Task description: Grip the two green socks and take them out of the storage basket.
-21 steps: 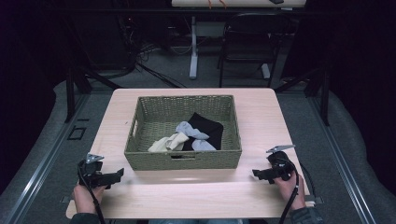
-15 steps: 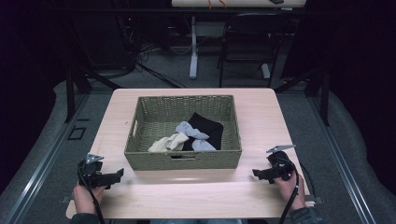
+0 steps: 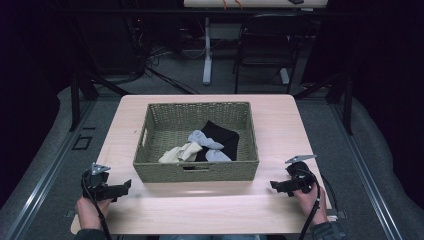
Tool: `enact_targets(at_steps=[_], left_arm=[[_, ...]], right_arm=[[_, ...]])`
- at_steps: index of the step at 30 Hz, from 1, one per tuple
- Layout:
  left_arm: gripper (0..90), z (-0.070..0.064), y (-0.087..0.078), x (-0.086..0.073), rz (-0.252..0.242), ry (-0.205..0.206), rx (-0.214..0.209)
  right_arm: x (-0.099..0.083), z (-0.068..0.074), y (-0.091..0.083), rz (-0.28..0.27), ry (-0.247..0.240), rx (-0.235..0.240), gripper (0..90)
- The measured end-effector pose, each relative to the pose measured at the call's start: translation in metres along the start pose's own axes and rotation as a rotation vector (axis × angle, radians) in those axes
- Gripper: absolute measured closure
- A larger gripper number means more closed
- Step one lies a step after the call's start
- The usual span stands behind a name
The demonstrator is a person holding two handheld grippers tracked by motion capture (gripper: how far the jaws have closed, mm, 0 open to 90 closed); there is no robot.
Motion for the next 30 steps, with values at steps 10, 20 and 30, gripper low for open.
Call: enact_targets(at_steps=[10, 20, 30], left_arm=[[0.0, 0.004, -0.019, 0.010, -0.043, -0.020, 0.011], [0.0, 0.000, -0.033, 0.027, -0.067, -0.032, -0.002], [0.0, -0.012, -0.046, 0.056, -0.087, -0.007, -0.047]], right_arm=[[0.000, 0.003, 0.001, 0.005, -0.013, -0.005, 7.5], [0.001, 0.002, -0.001, -0.001, -0.012, -0.003, 7.5], [0.000, 0.002, -0.001, -0.005, -0.011, -0.001, 7.5]])
Point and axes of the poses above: each handheld gripper's, and its own axes: y roughly forward along the jaws, x roughly out of its top, z roughly to its left, the point moved 8 cm from there along y, roughly forward along the jaws, and after that the axes turned 4 degrees about -z, right-handed, at the moved point
